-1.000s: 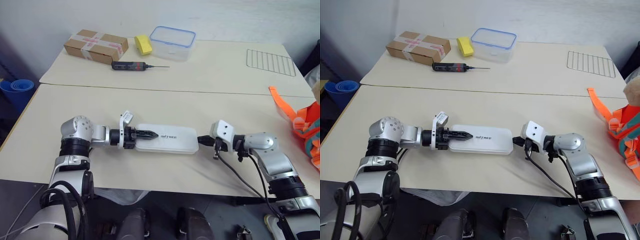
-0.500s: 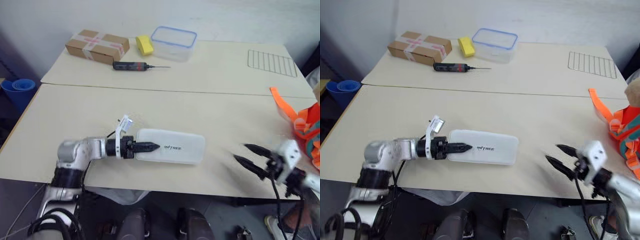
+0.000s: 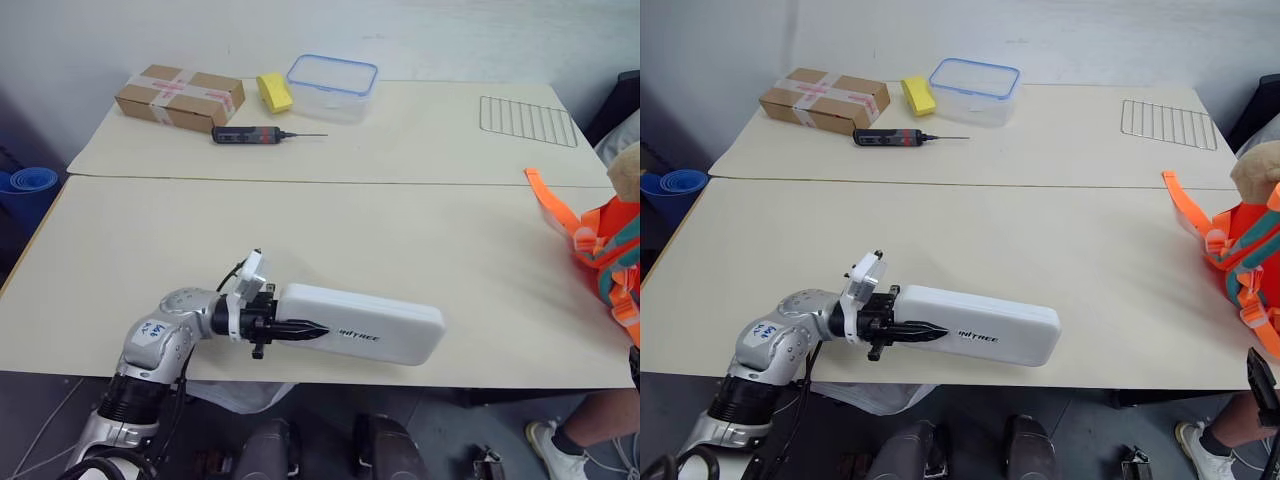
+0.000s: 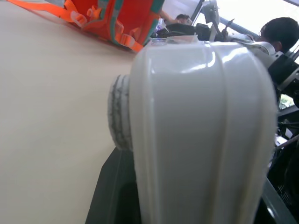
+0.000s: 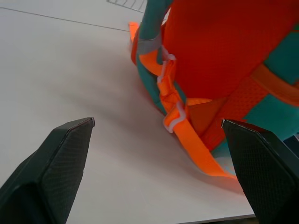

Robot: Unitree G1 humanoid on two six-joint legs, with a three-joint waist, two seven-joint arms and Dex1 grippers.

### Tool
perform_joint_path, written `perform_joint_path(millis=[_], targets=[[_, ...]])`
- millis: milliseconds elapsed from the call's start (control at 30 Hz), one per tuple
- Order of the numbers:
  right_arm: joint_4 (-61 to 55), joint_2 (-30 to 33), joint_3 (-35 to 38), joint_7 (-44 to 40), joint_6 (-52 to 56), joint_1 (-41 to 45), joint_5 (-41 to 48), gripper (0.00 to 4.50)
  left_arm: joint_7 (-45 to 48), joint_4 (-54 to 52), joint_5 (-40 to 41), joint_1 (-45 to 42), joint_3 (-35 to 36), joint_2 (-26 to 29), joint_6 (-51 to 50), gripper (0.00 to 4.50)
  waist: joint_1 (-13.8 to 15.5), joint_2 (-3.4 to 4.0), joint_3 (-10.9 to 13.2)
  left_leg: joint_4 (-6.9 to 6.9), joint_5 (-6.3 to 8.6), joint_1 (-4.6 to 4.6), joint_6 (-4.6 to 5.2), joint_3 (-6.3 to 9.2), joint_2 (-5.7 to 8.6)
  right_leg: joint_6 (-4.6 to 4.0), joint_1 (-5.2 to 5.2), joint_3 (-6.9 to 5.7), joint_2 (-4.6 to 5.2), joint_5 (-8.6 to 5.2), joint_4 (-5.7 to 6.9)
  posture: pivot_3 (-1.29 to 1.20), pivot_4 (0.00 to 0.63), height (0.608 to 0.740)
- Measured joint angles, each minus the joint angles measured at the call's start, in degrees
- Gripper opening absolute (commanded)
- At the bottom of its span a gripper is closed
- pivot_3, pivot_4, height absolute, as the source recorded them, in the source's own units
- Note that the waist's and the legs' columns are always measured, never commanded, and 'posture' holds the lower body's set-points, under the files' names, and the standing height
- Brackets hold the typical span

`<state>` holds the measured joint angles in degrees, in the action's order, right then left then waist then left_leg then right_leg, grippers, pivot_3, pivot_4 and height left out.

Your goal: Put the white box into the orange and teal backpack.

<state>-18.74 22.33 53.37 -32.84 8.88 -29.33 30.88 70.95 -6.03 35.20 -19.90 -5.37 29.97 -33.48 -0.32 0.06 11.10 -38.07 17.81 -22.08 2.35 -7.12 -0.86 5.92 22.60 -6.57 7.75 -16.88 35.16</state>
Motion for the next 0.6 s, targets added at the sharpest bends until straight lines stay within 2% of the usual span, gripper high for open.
perform_joint_path(millis=[133, 233, 300, 400, 600], targets=[[9.4, 10.3, -3.7, 2.5, 0.9, 15.2, -0.7, 4.45, 0.0, -0.2, 0.0, -1.3, 0.2, 0.2, 0.6, 1.23, -1.0, 0.02, 0.0, -0.09, -0.05, 0.01, 0.22, -0.1, 0.04, 0.04, 0.0, 0.08, 0.05, 0.07, 0.03, 0.0, 0.15, 0.74], [20.1, 15.7, -7.1, 5.0, 2.3, 28.2, -1.6, 4.45, -0.3, -1.0, 0.0, -1.6, 0.3, 0.4, 1.0, 1.23, -0.9, 0.06, 0.0, -0.06, -0.15, -0.02, 0.11, -0.01, 0.0, -0.08, 0.05, -0.03, -0.05, 0.0, 0.17, 0.0, 0.15, 0.74], [25.1, 17.7, -10.5, 4.9, 2.3, 32.8, -3.4, 4.45, -0.5, -2.1, 0.0, -1.7, 0.4, 0.7, 0.9, 1.23, -0.6, 0.06, 0.0, -0.05, -0.21, -0.04, 0.08, 0.02, -0.01, -0.16, 0.09, -0.07, -0.09, -0.04, 0.42, 0.0, 0.15, 0.74], [34.4, 19.0, -16.2, 4.7, 1.0, 41.2, -6.7, 3.88, -1.4, -3.2, 0.5, -2.2, 1.0, 1.3, 0.2, 1.23, -0.3, 0.07, 0.0, -0.1, -0.27, -0.07, 0.18, -0.04, 0.05, -0.14, 0.08, -0.09, -0.17, -0.04, 0.42, 0.0, 0.15, 0.74], [46.1, 19.6, -21.7, 3.1, -5.3, 52.1, -10.0, 1.91, -3.2, -5.2, 1.2, -1.4, 3.7, 2.7, -0.7, 1.23, -0.1, 0.09, 0.0, -0.13, -0.3, -0.08, 0.24, -0.05, 0.09, -0.07, 0.06, -0.1, -0.17, 0.0, 0.42, 0.0, 0.15, 0.74]])
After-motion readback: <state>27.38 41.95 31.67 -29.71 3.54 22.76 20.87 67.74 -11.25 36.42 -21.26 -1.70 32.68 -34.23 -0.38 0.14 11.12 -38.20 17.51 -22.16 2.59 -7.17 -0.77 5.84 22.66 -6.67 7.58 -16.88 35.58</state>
